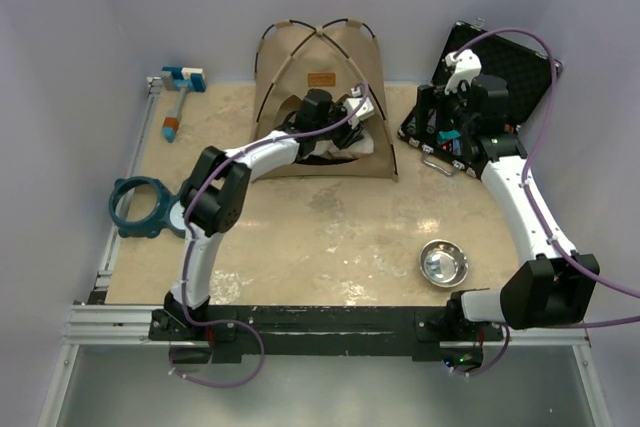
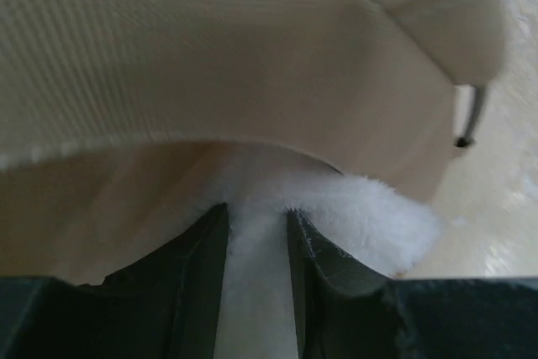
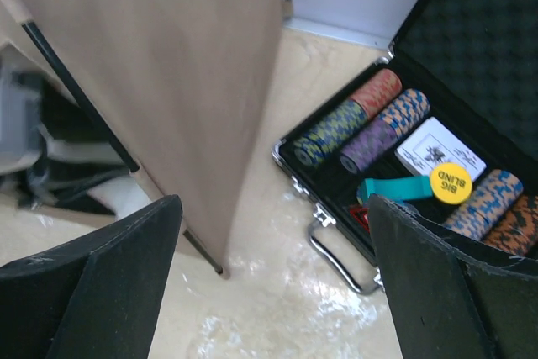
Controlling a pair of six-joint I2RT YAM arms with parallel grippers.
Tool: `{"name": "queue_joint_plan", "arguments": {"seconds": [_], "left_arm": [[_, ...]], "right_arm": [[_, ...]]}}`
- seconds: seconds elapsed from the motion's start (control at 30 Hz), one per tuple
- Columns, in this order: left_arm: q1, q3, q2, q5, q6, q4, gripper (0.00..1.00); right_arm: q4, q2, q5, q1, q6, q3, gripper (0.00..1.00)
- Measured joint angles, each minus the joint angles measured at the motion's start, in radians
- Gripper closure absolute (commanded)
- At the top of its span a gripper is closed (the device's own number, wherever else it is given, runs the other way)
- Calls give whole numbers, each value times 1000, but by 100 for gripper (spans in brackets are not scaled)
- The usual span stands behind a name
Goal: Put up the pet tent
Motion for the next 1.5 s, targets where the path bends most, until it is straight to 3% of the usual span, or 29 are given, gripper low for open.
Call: {"name": "queue_joint_plan", "arguments": {"seconds": [0.1, 0.2, 0.4, 0.47, 0.6, 0.73, 1.0, 1.13, 1.3, 1.5], "left_arm": [[-6, 144, 132, -23, -31, 0, 57], [-8, 183, 187, -48, -35, -12, 51], [-34, 96, 129, -140, 34, -47, 25], [-40, 23, 69, -135, 45, -61, 11], [-34, -126, -120, -124, 43, -117, 10], [-11, -147, -288, -124, 32, -165, 10], [182, -272, -621, 78, 1, -319, 9], [211, -352, -761, 120, 23, -433, 8], [198, -467, -919, 146, 39, -550, 9], [241, -519, -984, 172, -6, -614, 12]], "right_arm": [[-60, 8, 11, -7, -45, 16, 2], [-110, 14, 15, -16, -98, 30, 1], [-219, 21, -18, -35, -240, 54, 2], [-266, 32, -52, -38, -307, 76, 2], [-364, 51, -90, -37, -454, 89, 5], [-464, 53, -108, -38, -627, 53, 6], [-625, 12, -47, -38, -991, -219, 7], [-650, -29, 0, -37, -1141, -351, 9], [-621, -24, 56, -38, -1261, -470, 16], [-614, 151, 16, -31, -1271, -405, 28]]}}
